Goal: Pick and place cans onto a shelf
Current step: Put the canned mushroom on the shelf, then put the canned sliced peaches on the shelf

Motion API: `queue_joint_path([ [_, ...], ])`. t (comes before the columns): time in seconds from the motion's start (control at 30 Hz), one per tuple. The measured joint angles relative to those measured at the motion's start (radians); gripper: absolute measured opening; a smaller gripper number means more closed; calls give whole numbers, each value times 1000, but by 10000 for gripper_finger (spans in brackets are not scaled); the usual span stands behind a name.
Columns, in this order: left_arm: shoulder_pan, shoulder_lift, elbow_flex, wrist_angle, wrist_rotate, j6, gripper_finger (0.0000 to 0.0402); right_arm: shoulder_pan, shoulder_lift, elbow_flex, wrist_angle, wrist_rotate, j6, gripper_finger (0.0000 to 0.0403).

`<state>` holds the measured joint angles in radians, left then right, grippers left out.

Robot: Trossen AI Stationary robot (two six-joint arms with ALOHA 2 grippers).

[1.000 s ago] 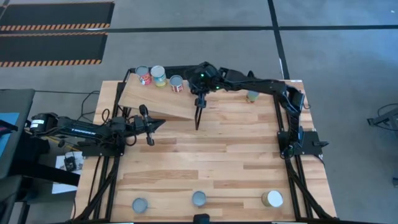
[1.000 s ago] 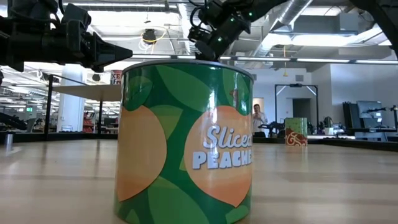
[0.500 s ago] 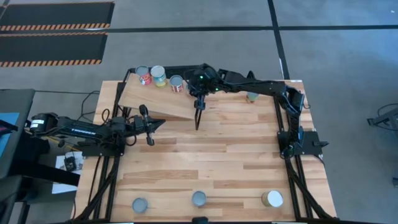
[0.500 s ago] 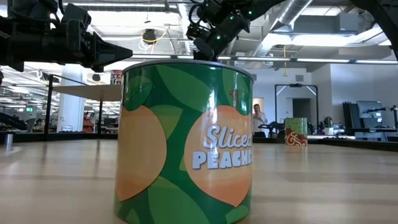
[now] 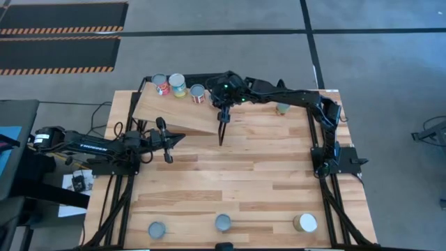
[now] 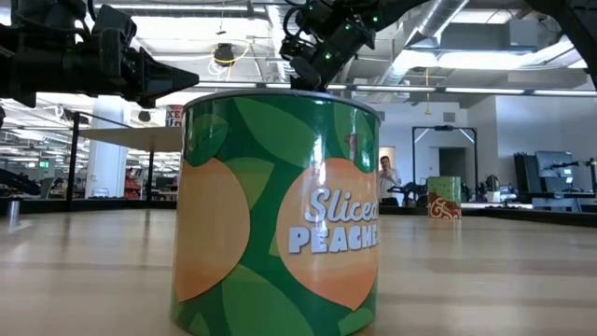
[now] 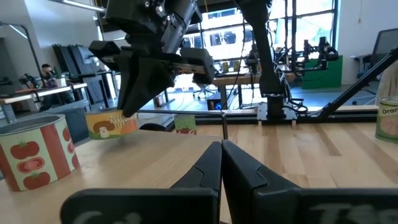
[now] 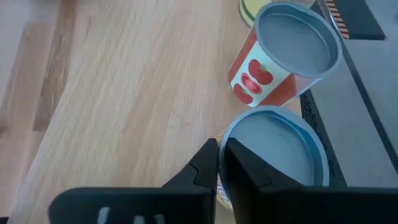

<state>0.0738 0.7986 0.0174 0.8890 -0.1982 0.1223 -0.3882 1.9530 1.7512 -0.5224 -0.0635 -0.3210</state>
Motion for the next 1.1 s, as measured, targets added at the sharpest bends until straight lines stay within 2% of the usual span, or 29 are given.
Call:
queue_joint_path([
  [0.47, 0, 0, 0, 0, 0, 0, 1, 0, -1, 0, 4, 1, 5, 82],
  [0.63, 0, 0, 0, 1, 2, 0, 1, 10, -30, 5, -27, 10, -26, 76],
  [0.77, -1, 0, 0, 14, 8, -3, 1, 44, -112, 3, -120, 16, -71, 51],
  [0.9, 0, 0, 0, 14, 19, -3, 1, 89, -233, -103, -87, 10, -92, 10],
  [1.1, 0, 0, 0, 19, 107, 2, 1, 130, -449, -493, 236, 9, 8, 11],
])
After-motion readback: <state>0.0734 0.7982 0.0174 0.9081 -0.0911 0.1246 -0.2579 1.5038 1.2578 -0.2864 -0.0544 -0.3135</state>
